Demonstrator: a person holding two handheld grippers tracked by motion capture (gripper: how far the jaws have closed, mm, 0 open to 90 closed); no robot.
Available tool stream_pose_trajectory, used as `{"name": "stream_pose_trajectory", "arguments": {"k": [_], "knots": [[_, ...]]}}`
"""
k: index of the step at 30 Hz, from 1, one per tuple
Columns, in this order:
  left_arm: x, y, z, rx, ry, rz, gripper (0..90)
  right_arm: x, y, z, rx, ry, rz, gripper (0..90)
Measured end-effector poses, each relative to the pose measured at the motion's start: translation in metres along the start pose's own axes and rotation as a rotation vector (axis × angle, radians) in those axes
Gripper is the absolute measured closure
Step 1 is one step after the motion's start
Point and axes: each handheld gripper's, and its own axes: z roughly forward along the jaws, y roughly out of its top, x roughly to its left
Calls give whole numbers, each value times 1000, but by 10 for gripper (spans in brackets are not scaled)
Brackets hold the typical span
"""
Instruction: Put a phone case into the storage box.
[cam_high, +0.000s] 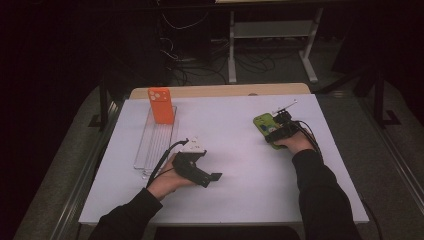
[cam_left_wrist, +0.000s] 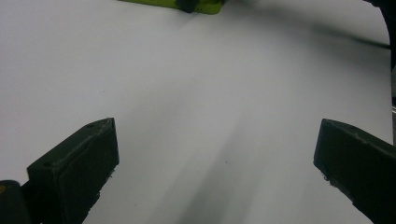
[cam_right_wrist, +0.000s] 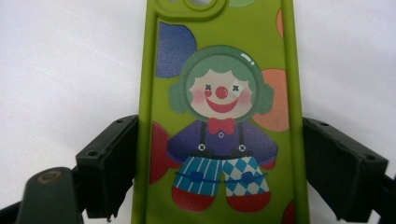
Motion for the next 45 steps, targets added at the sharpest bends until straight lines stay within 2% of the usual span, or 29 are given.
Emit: {"name": "stream_pose_trajectory", "arguments": {"k": [10,15,21,22,25,26,27,28,29,30,34,38,39,40,42,45], "knots": [[2,1,0,2,-4,0,0,-2,-4,-6,-8,30,-25,155],[3,2,-2,-7,-5,-1,0,-3,-8,-22,-47,49,-64,155],[6,7,-7,-19,-12,5,0,0,-16,-45,-86,99,-113,154],[8,8,-9,-2,-10,21,0,1,-18,-48,-90,107,-127,154],[10,9,-11,-2,-14,23,0,3,-23,-56,-105,134,-153,154],[9,10,-11,-3,-14,13,0,5,-25,-58,-102,138,-159,154],[11,11,-11,-3,-14,24,0,6,-26,-60,-101,144,-174,154],[9,12,-11,-6,-17,10,0,8,-26,-61,-96,152,-198,154],[10,13,-12,1,-18,27,0,10,-26,-63,-90,157,-222,154],[9,14,-12,-10,-19,21,0,12,-26,-65,-90,161,-244,154],[8,20,-15,-9,-36,29,0,19,-28,-72,-86,180,-307,154],[10,27,-18,-8,-40,42,0,26,-30,-77,-88,204,-345,154],[11,28,-19,-5,-47,56,0,27,-30,-79,-85,209,-363,154],[11,29,-20,-3,-52,48,0,29,-30,-80,-88,212,-377,154],[14,33,-21,2,-47,73,0,33,-30,-82,-92,227,-403,154],[17,39,-24,-6,-59,78,0,43,-30,-82,-83,255,-449,154]]}}
